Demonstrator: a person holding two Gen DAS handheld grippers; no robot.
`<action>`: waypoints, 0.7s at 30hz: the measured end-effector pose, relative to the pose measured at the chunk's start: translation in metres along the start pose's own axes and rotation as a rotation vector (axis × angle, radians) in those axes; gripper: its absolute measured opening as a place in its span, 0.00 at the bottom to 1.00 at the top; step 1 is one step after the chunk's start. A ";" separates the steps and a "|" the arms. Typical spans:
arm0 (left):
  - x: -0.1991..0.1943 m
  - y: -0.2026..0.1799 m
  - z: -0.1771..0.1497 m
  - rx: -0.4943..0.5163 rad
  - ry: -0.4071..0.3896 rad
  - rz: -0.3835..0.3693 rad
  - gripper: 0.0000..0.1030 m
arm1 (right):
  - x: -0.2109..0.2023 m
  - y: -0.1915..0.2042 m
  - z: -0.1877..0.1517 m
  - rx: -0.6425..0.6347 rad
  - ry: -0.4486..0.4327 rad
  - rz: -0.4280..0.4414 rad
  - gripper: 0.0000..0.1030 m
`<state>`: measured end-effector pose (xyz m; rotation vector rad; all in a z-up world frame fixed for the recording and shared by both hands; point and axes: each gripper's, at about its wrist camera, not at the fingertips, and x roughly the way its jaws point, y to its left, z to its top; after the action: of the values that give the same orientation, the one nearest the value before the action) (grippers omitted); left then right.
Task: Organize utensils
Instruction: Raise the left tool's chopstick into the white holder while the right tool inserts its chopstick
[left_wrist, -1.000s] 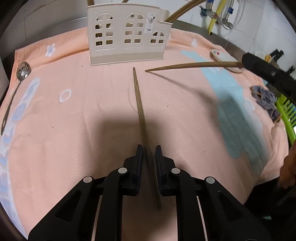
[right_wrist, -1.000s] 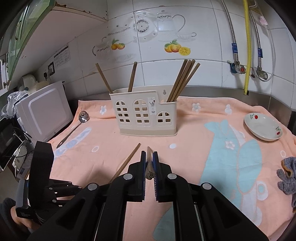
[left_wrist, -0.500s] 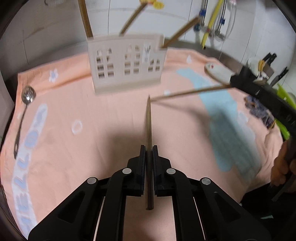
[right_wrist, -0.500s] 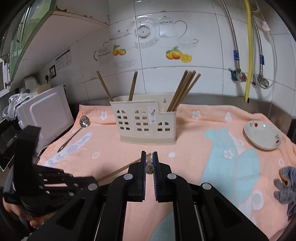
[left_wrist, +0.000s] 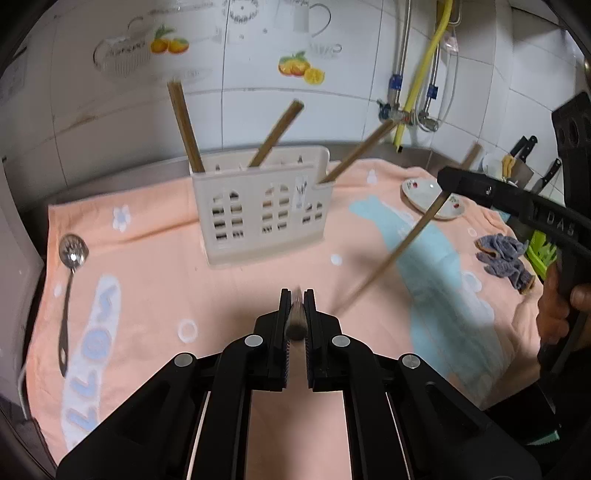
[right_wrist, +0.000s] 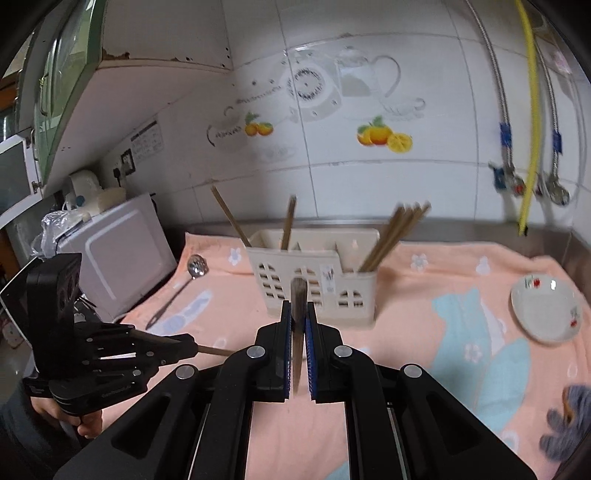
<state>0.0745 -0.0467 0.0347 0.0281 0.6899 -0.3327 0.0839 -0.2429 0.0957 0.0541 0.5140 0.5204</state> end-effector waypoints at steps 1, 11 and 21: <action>-0.002 0.001 0.004 0.005 -0.008 0.003 0.05 | -0.001 0.001 0.006 -0.008 -0.004 0.001 0.06; -0.017 0.004 0.060 0.069 -0.089 0.043 0.05 | -0.005 -0.001 0.075 -0.084 -0.057 -0.019 0.06; -0.050 -0.005 0.136 0.144 -0.259 0.122 0.05 | 0.000 -0.017 0.134 -0.084 -0.124 -0.053 0.06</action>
<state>0.1212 -0.0555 0.1716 0.1606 0.4049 -0.2627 0.1565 -0.2471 0.2098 -0.0073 0.3708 0.4828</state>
